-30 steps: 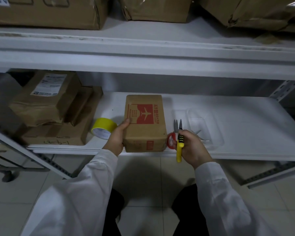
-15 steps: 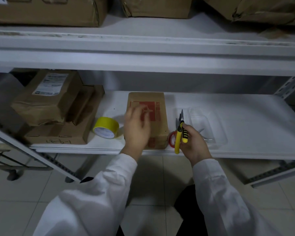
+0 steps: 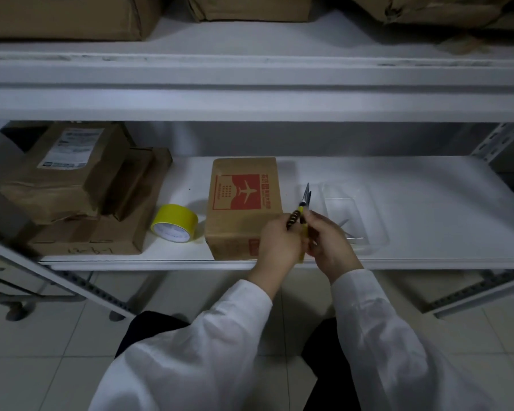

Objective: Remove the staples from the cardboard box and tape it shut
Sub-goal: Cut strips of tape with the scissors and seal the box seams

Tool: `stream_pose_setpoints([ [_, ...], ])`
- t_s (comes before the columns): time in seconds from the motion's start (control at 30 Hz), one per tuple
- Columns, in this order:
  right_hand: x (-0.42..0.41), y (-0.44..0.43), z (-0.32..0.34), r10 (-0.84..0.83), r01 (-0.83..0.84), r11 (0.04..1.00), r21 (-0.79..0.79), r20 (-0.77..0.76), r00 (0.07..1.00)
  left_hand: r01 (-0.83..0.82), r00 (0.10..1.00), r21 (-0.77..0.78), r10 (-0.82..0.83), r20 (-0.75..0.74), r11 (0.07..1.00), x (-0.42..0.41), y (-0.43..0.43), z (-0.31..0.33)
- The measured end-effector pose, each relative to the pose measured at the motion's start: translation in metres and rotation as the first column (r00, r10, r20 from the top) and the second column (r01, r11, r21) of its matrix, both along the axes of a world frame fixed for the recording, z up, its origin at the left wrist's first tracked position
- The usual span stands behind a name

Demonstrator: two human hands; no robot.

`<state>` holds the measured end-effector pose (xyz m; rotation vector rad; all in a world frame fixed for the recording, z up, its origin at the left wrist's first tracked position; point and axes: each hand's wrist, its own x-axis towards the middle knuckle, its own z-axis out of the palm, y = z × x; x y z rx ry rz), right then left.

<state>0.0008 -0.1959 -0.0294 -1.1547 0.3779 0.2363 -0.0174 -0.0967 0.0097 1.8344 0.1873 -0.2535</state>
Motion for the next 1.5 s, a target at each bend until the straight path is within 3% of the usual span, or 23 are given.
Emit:
stream_pose_setpoints([
  [0.07,0.004,0.001,-0.01,-0.076,0.076,0.997,-0.021,-0.044,0.996,-0.102,0.995,-0.05,0.102,-0.019,0.993,0.006,0.001,0.001],
  [0.13,0.007,0.0,-0.028,-0.116,0.108,0.934,-0.341,-0.002,0.993,-0.186,0.982,-0.122,0.186,-0.009,0.975,0.01,0.001,-0.001],
  [0.2,0.007,0.0,-0.046,0.063,0.022,0.685,-0.728,0.09,0.994,-0.246,0.969,-0.197,0.248,-0.018,0.949,0.013,-0.001,-0.002],
  [0.27,0.007,0.003,-0.062,0.271,-0.042,0.356,-0.934,0.06,0.961,-0.276,0.96,-0.249,0.278,-0.028,0.928,0.017,-0.002,-0.005],
  [0.33,0.01,0.007,-0.082,0.392,-0.01,0.074,-0.997,0.02,0.92,-0.291,0.955,-0.29,0.295,-0.033,0.912,0.017,-0.004,-0.007],
  [0.4,0.016,0.011,-0.096,0.386,-0.048,-0.126,-0.991,-0.094,0.918,-0.291,0.955,-0.301,0.292,-0.041,0.908,0.016,-0.005,-0.008],
  [0.47,0.016,0.013,-0.091,0.311,-0.096,-0.197,-0.976,-0.156,0.938,-0.286,0.957,-0.317,0.285,-0.051,0.904,0.014,-0.006,-0.008],
  [0.57,0.014,0.014,-0.077,0.243,-0.083,-0.123,-0.989,-0.111,0.964,-0.287,0.957,-0.331,0.283,-0.062,0.899,0.016,-0.005,-0.012],
  [0.67,0.017,0.014,-0.068,0.128,0.019,0.093,-0.995,0.031,0.991,-0.287,0.957,-0.337,0.285,-0.057,0.897,0.017,-0.007,-0.014],
  [0.77,0.022,0.013,-0.06,0.01,0.032,0.358,-0.933,0.037,0.999,-0.286,0.955,-0.365,0.293,-0.039,0.886,0.017,-0.007,-0.015],
  [0.87,0.027,0.009,-0.044,-0.128,0.11,0.624,-0.774,0.038,0.991,-0.295,0.947,-0.374,0.321,0.008,0.88,0.018,-0.008,-0.016],
  [0.93,0.028,0.006,-0.035,-0.197,0.17,0.739,-0.651,0.032,0.98,-0.301,0.94,-0.38,0.339,0.038,0.875,0.021,-0.009,-0.016],
  [1.13,0.021,0.005,-0.011,-0.344,0.353,0.882,-0.313,0.086,0.935,-0.299,0.923,-0.283,0.352,0.158,0.911,0.022,-0.017,-0.01],
  [1.23,0.021,0.005,0.003,-0.403,0.408,0.908,-0.098,0.066,0.913,-0.284,0.933,-0.315,0.336,0.126,0.906,0.02,-0.022,-0.014],
  [1.37,0.02,-0.003,0.011,-0.373,0.381,0.92,-0.095,0.094,0.923,-0.291,0.951,-0.375,0.31,-0.008,0.88,0.017,-0.039,-0.022],
  [1.5,0.016,-0.012,0.012,-0.348,0.359,0.916,-0.18,0.092,0.933,-0.306,0.944,-0.309,0.328,0.019,0.9,0.012,-0.063,-0.032],
])
